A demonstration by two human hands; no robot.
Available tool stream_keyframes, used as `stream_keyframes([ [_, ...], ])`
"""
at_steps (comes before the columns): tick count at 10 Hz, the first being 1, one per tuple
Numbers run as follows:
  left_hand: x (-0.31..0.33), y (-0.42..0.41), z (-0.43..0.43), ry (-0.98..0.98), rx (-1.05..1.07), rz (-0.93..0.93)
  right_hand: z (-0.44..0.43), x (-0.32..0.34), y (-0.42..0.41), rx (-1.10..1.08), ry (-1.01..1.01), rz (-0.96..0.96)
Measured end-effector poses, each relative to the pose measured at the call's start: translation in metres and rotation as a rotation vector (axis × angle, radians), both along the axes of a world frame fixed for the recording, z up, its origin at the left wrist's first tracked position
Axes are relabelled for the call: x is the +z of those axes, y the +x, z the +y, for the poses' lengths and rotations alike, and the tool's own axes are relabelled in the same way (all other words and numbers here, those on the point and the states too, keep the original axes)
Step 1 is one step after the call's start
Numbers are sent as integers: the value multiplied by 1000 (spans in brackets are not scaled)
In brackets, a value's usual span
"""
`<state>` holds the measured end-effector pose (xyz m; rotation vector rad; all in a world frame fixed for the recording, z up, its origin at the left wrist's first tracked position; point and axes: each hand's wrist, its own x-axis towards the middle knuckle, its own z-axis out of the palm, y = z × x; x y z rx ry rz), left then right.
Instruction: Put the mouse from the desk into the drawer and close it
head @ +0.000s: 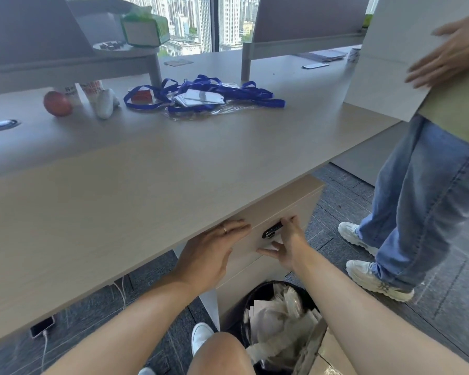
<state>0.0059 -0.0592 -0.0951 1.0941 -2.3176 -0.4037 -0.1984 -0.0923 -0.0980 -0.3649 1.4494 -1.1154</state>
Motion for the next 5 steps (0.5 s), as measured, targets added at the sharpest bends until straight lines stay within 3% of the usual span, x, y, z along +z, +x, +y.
stream_keyframes([
  [2, 9, -3, 3, 9, 44, -97, 47, 51, -43, 91, -16, 164],
  [3, 26, -11, 16, 77, 69, -287, 93, 90, -71, 163, -106, 336],
  [4, 38, -9, 39, 135, 127, -355, 152, 132, -96, 193, -271, 495],
  [5, 48, -4, 61, 173, 87, -252, 216, 172, -108, 225, -553, 692],
])
